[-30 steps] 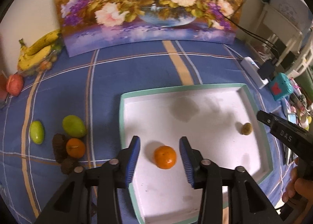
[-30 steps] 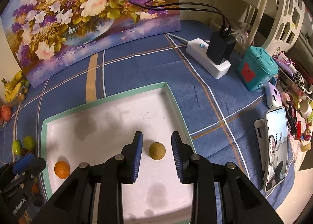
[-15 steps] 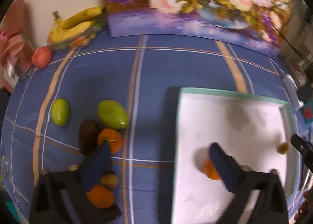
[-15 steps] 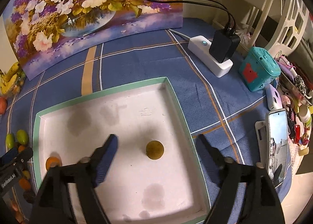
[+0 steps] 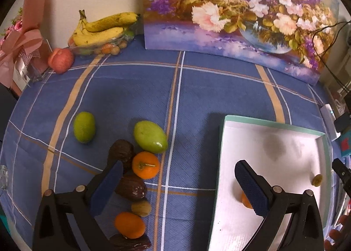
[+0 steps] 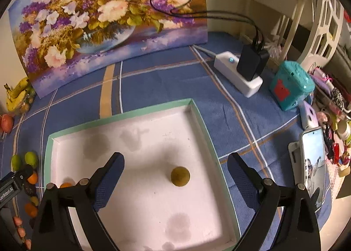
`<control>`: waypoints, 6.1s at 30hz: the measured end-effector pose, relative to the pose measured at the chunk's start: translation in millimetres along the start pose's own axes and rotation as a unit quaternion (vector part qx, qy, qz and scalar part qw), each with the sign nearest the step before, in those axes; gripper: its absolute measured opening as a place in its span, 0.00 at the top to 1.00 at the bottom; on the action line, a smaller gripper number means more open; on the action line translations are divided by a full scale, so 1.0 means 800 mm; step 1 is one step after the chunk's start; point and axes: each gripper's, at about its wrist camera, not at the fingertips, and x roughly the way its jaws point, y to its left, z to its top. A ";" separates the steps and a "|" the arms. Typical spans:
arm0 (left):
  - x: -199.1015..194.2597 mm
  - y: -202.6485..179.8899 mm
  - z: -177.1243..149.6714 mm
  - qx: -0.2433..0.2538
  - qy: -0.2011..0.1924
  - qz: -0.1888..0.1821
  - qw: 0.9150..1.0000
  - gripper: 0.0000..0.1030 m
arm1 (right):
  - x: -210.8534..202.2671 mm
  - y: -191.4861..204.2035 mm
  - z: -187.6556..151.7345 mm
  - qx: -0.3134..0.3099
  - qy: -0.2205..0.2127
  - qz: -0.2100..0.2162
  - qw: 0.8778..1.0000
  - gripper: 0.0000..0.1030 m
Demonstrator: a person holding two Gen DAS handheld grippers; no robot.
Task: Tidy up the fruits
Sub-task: 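Withdraw both open tools from the tray back toward the fruit row, then grasp the green mango with the right tool while the left tool grasps the green apple, then lift and carry the mango with the right tool while the left tool carries the green apple to the tray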
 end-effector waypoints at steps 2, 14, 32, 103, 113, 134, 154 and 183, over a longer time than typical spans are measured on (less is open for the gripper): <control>-0.007 0.002 0.000 0.001 -0.010 -0.001 1.000 0.00 | -0.007 0.002 0.001 0.001 -0.017 -0.001 1.000 0.08; -0.045 0.033 -0.005 0.011 -0.055 -0.007 0.998 0.00 | -0.031 0.018 -0.005 0.009 -0.045 0.039 0.998 0.08; -0.090 0.105 -0.022 0.016 -0.094 0.032 0.995 0.00 | -0.022 0.083 -0.036 -0.052 -0.002 0.088 0.995 0.08; 0.091 0.228 0.045 -0.149 0.059 -0.085 0.983 0.59 | 0.073 0.361 -0.050 -0.126 0.112 0.269 0.948 0.56; 0.064 0.221 0.048 -0.136 0.043 -0.080 0.987 0.59 | 0.069 0.356 -0.048 -0.125 0.105 0.270 0.949 0.58; -0.042 0.182 0.026 -0.101 -0.027 -0.093 0.990 0.59 | -0.030 0.294 -0.039 -0.106 0.056 0.260 0.958 0.58; -0.088 0.098 -0.011 -0.028 -0.041 -0.132 0.990 0.59 | -0.081 0.196 -0.063 -0.063 0.023 0.241 0.968 0.58; -0.057 -0.087 -0.082 0.161 0.034 -0.151 0.975 0.59 | -0.045 0.003 -0.036 0.075 0.010 0.095 0.993 0.58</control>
